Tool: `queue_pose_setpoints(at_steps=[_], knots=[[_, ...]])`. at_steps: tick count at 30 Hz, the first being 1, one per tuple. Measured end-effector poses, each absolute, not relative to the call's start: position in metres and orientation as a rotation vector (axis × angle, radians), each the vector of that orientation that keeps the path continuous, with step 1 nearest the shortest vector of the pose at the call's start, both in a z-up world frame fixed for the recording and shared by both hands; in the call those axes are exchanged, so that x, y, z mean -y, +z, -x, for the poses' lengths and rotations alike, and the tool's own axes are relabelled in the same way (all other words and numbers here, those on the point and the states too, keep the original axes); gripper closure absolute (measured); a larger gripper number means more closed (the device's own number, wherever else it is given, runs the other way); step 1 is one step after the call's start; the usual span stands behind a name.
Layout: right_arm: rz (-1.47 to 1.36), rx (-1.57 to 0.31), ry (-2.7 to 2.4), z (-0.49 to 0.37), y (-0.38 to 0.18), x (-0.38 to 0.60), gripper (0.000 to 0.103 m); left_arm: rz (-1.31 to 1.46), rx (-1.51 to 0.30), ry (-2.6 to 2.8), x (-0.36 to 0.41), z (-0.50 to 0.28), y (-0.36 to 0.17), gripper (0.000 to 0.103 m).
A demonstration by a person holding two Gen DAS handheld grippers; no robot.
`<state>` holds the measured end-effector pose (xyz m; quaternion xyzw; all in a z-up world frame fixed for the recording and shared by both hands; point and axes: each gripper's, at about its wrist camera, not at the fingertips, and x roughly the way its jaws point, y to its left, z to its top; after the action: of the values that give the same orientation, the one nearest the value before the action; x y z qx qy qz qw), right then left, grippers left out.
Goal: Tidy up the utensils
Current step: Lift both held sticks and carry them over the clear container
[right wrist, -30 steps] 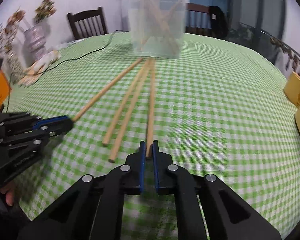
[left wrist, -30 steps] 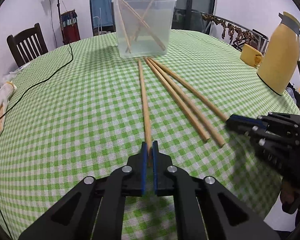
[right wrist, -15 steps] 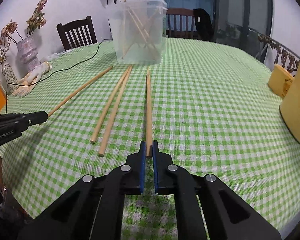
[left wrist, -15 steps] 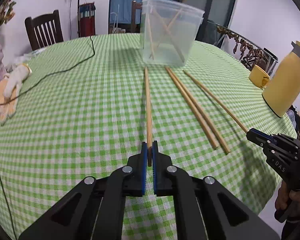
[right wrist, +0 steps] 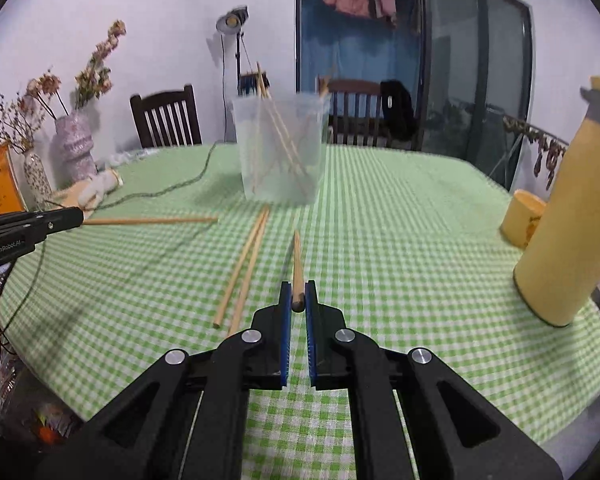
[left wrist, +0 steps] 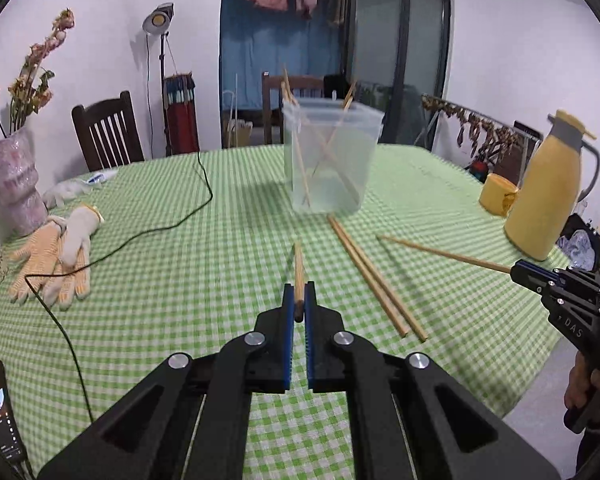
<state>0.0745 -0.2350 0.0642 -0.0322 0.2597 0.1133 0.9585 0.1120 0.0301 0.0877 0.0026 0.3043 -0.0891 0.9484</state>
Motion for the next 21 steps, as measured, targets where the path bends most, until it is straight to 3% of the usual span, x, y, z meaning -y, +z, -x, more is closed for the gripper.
queue_pose_setpoints(at_steps=[11, 21], knots=[[0.094, -0.353, 0.255, -0.041, 0.130, 0.237, 0.096, 0.038, -0.461, -0.185, -0.053, -0.071, 0.147, 0.101], [0.083, -0.398, 0.316, -0.099, 0.154, 0.227, 0.096, -0.001, -0.487, -0.290, -0.043, -0.127, 0.182, 0.101]])
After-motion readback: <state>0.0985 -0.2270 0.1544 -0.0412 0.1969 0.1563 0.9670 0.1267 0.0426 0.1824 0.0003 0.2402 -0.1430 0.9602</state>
